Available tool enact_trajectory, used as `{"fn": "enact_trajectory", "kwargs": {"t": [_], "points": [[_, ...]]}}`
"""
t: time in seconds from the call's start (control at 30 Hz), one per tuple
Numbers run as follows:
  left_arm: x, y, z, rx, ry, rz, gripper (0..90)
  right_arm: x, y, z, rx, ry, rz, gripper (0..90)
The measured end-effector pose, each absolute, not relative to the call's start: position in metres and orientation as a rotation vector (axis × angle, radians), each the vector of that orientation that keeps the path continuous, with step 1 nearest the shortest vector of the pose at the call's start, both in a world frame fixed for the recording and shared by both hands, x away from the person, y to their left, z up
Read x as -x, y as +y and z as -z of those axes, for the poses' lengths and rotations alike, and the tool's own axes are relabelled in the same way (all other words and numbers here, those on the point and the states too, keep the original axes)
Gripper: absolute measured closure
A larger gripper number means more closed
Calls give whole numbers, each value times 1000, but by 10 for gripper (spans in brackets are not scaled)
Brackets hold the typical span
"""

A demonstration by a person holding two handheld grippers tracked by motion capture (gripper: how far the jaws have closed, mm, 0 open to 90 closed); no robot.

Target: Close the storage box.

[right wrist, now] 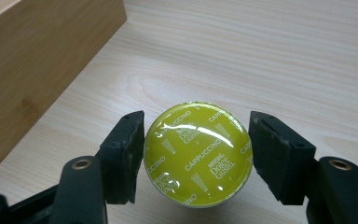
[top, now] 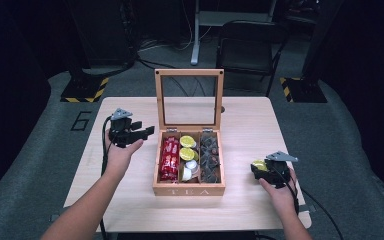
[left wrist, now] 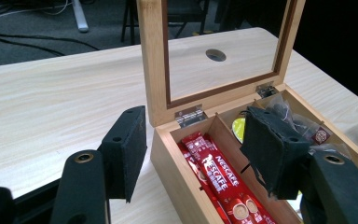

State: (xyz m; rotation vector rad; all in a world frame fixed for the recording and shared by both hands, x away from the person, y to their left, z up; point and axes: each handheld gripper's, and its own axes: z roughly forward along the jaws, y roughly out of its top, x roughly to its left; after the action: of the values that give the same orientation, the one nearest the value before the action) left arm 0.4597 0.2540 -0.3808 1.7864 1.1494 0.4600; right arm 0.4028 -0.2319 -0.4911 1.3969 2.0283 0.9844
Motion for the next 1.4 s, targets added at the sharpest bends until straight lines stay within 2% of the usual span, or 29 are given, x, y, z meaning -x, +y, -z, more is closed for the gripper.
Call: {"fn": "enact_trajectory", "kwargs": {"t": [1.1,1.4], "points": [[-459,253,384,-1782,1158,-452,400,-404,-233,500,-1411,2044,-941,361],[-459,253,385,-1780,1161,-447,399,-404,-233,498,-1415,2030,-932,331]]}}
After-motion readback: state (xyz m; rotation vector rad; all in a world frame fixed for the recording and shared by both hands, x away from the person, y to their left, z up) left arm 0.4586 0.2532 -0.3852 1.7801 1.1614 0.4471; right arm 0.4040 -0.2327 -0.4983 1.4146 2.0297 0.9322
